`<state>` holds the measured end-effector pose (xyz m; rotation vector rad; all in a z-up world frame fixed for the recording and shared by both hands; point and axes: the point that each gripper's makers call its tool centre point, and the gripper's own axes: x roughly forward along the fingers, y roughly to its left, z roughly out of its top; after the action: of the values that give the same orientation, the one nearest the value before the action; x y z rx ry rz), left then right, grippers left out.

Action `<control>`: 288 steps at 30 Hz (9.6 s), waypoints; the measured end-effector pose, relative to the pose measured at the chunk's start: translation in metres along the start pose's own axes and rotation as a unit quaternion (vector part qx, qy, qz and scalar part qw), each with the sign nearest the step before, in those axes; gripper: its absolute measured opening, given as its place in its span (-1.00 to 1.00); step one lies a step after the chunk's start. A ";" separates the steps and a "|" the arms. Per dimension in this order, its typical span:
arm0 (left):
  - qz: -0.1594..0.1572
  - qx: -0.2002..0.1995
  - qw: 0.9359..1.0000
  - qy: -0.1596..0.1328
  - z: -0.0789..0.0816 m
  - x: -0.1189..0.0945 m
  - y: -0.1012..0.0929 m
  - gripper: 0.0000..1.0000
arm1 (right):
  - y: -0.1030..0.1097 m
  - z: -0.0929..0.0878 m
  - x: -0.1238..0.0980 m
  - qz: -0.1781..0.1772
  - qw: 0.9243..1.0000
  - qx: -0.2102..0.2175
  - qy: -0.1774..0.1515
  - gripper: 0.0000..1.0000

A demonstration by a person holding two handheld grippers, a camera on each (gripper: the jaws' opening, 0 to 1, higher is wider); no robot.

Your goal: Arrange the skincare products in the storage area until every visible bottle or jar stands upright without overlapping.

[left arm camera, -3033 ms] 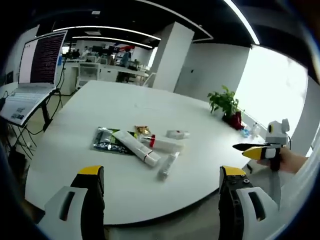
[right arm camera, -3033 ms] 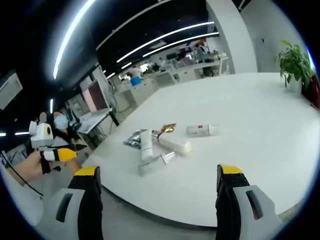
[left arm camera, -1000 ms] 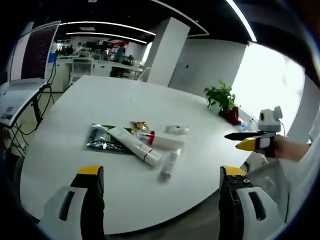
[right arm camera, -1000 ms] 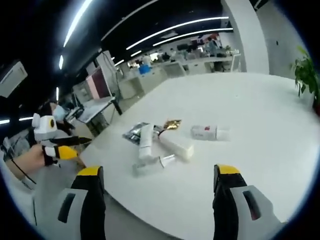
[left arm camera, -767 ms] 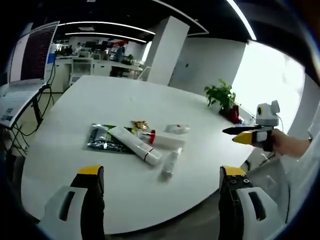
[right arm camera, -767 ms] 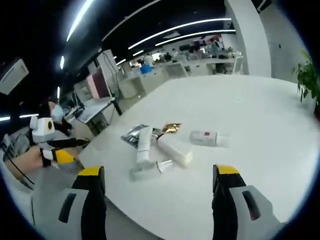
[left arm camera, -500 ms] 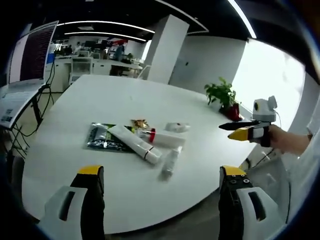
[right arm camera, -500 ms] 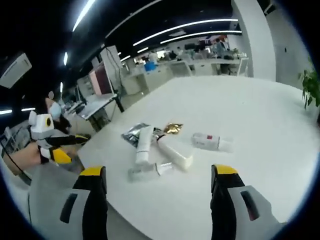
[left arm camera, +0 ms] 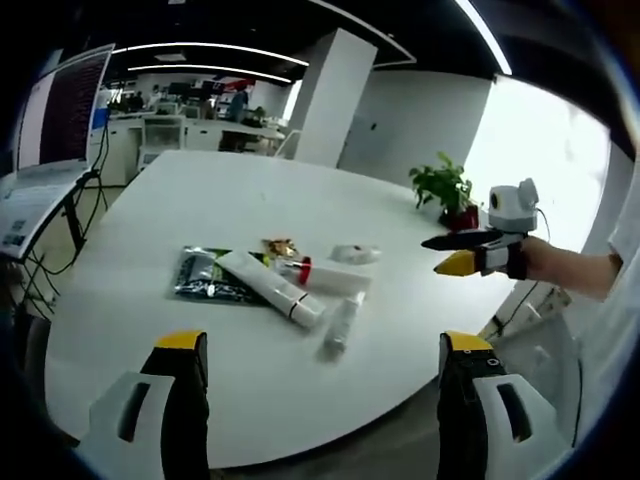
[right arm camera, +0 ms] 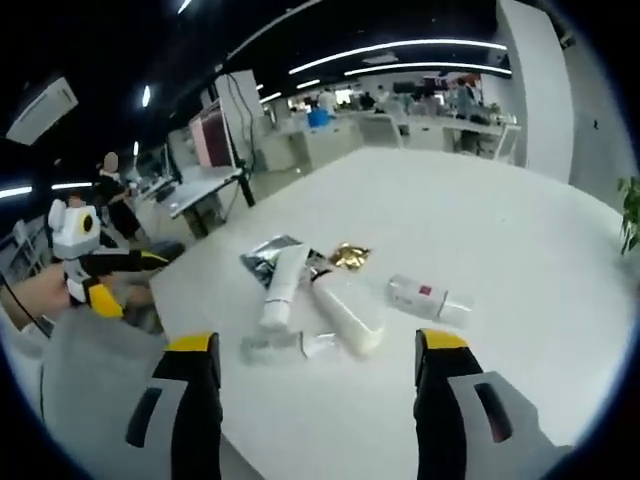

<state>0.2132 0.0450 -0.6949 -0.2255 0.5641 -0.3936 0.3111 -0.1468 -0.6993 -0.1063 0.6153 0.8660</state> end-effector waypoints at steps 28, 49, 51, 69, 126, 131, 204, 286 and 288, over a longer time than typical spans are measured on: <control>0.003 0.000 1.000 0.009 -0.003 0.001 0.000 0.77 | -0.019 0.001 0.072 0.040 0.994 -0.084 0.065 0.36; 0.002 -0.020 1.000 0.007 -0.003 0.001 0.002 0.77 | -0.021 -0.008 0.113 0.055 0.984 -0.127 0.115 0.22; 0.001 -0.020 1.000 0.008 -0.004 0.001 0.002 0.77 | -0.019 -0.007 0.116 0.057 0.982 -0.136 0.121 0.22; 0.005 -0.022 1.000 0.009 -0.004 0.001 0.003 0.77 | -0.024 -0.024 0.150 0.075 0.961 -0.181 0.196 0.04; -0.008 -0.012 0.999 0.039 -0.015 0.005 -0.003 0.76 | -0.025 -0.040 0.177 0.112 0.891 -0.284 0.336 -0.43; -0.014 -0.008 0.999 0.044 -0.016 0.006 -0.007 0.76 | -0.026 -0.040 0.180 0.110 0.896 -0.279 0.327 -0.44; -0.258 0.011 0.966 0.028 0.049 0.066 -0.146 0.69 | 0.030 0.008 -0.017 0.215 0.972 -0.078 -0.063 -0.45; -0.331 0.271 0.901 0.075 0.030 0.171 -0.210 -0.51 | -0.013 -0.036 -0.018 0.167 0.968 -0.169 -0.074 -0.44; -0.334 0.273 0.899 0.080 0.027 0.175 -0.211 -0.51 | -0.018 -0.039 -0.018 0.164 0.970 -0.163 -0.076 -0.44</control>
<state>0.3011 -0.2163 -0.6896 0.1704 0.5034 -1.2289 0.2970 -0.1836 -0.7243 -0.2372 0.3456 1.2808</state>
